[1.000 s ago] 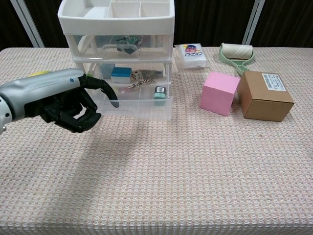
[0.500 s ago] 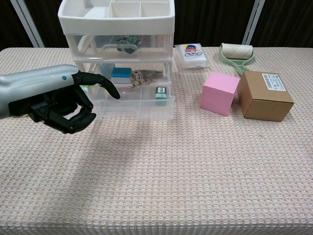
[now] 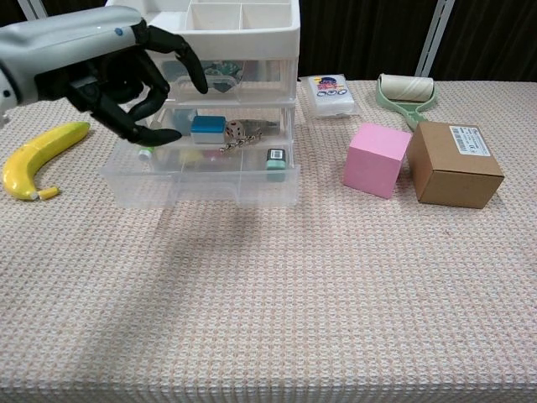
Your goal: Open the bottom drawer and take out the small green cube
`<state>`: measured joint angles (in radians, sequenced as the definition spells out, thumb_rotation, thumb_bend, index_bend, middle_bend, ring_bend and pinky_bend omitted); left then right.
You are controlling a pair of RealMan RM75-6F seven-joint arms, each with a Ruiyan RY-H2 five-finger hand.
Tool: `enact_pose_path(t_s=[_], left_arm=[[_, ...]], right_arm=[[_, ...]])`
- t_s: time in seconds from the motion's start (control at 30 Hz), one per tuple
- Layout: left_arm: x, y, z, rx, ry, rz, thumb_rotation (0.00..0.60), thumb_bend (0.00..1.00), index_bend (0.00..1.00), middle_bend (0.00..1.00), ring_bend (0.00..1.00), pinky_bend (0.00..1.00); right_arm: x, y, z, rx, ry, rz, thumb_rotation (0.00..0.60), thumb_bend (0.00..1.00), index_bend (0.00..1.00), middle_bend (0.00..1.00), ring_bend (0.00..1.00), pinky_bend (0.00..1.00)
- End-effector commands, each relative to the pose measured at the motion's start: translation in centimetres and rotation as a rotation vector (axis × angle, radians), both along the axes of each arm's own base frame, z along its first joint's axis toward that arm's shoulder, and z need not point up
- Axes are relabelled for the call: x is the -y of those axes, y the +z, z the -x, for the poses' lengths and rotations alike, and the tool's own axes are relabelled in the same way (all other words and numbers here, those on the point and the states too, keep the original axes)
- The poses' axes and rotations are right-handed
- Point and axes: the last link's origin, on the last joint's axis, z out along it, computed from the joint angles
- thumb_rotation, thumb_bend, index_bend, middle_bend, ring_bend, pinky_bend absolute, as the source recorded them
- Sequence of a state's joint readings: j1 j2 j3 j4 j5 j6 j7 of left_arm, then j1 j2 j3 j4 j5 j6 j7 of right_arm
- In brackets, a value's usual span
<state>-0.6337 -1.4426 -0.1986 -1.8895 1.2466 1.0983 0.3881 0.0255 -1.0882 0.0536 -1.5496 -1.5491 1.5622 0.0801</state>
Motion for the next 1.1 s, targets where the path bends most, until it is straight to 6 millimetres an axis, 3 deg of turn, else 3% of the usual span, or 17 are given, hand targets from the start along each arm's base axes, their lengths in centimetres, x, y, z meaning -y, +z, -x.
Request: enact_pose_path(t_s=[0.03, 0.53, 1.1], left_arm=[[-1.3, -1.4, -1.1, -0.040, -0.025, 0.044, 0.600, 0.22, 0.36, 0.80, 0.94, 1.00], [-3.4, -4.7, -3.4, -0.075, -0.030, 0.128, 0.600, 0.16, 0.37, 0.82, 0.95, 1.00], [-4.8, -7.2, -5.5, -0.128, -0.015, 0.184, 0.600, 0.18, 0.38, 0.82, 0.95, 1.00]], right_arm=[[-0.1, 0.0, 0.1, 0.000, -0.006, 0.000, 0.600, 0.13, 0.00, 0.00, 0.00, 0.00], [-0.3, 0.0, 0.4, -0.004, -0.023, -0.002, 0.600, 0.13, 0.00, 0.00, 0.00, 0.00], [-0.3, 0.0, 1.0, 0.002, -0.049, -0.002, 0.600, 0.13, 0.00, 0.00, 0.00, 0.00]])
